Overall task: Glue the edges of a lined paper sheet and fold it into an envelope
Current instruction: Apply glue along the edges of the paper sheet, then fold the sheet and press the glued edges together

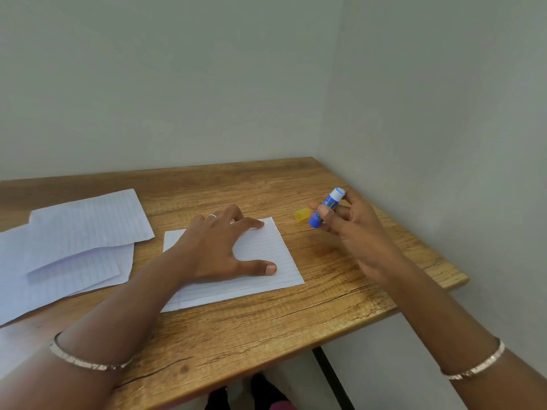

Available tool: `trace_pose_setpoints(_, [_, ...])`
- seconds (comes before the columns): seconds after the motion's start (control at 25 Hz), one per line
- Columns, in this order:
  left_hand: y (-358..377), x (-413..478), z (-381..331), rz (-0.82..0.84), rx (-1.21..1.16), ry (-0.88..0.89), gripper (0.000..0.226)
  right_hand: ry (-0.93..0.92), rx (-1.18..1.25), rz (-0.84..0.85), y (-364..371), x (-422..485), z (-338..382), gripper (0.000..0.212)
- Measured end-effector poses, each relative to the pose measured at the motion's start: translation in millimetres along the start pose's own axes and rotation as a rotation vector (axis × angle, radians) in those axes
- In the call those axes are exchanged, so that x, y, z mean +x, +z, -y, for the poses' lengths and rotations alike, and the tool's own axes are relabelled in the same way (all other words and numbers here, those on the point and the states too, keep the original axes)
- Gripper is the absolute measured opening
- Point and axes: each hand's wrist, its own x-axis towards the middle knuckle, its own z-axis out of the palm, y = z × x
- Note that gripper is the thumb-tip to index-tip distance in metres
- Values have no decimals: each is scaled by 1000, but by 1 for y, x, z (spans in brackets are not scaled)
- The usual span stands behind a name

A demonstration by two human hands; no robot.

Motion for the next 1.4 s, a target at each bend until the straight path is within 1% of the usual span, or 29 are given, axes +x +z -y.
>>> trace_pose_setpoints(0.16, [-1, -1, 0, -17, 3, 6, 115, -135, -412, -140, 7, 14, -11, 26])
trace_pose_setpoints(0.28, [-2, -2, -3, -40, 27, 1, 111, -193, -514, -154, 10, 20, -15, 30])
trace_pose_setpoints(0.44, [-4, -5, -6, -45, 53, 0, 102, -190, -560, -146, 10, 23, -19, 40])
trace_pose_setpoints(0.6, [-8, -10, -7, -51, 9, -5, 89, -125, -560, -106, 9, 22, -21, 52])
trace_pose_setpoints(0.72, [-12, -15, -9, -88, -50, -18, 81, -28, -442, -65, 7, 15, -11, 60])
trace_pose_setpoints(0.76, [-14, -17, -9, -115, -62, -21, 75, -1, -378, -83, 6, 8, -9, 62])
trace_pose_setpoints(0.8, [-17, -19, -10, -156, -68, -25, 67, 6, -340, -145, 6, -2, -7, 60])
trace_pose_setpoints(0.84, [-20, -21, -9, -212, -70, -31, 56, -21, -346, -240, 7, -13, -6, 54])
trace_pose_setpoints(0.92, [-27, -29, -5, -339, -50, -64, 36, -178, -424, -405, 18, -37, -5, 34])
trace_pose_setpoints(0.96, [-31, -35, -1, -392, -16, -98, 30, -287, -445, -419, 27, -47, -2, 25])
trace_pose_setpoints(1.04, [-37, -51, 15, -433, 104, -204, 24, -488, -450, -326, 50, -58, 9, 13])
trace_pose_setpoints(1.12, [-42, -72, 36, -407, 191, -357, 26, -616, -441, -213, 72, -59, 21, 5])
trace_pose_setpoints(1.24, [-43, -98, 60, -319, 280, -534, 38, -702, -414, -118, 97, -53, 34, 7])
trace_pose_setpoints(1.32, [-43, -101, 69, -277, 310, -585, 45, -740, -418, -47, 106, -49, 36, 9])
trace_pose_setpoints(1.4, [-41, -97, 72, -265, 328, -597, 47, -786, -463, 13, 110, -48, 32, 8])
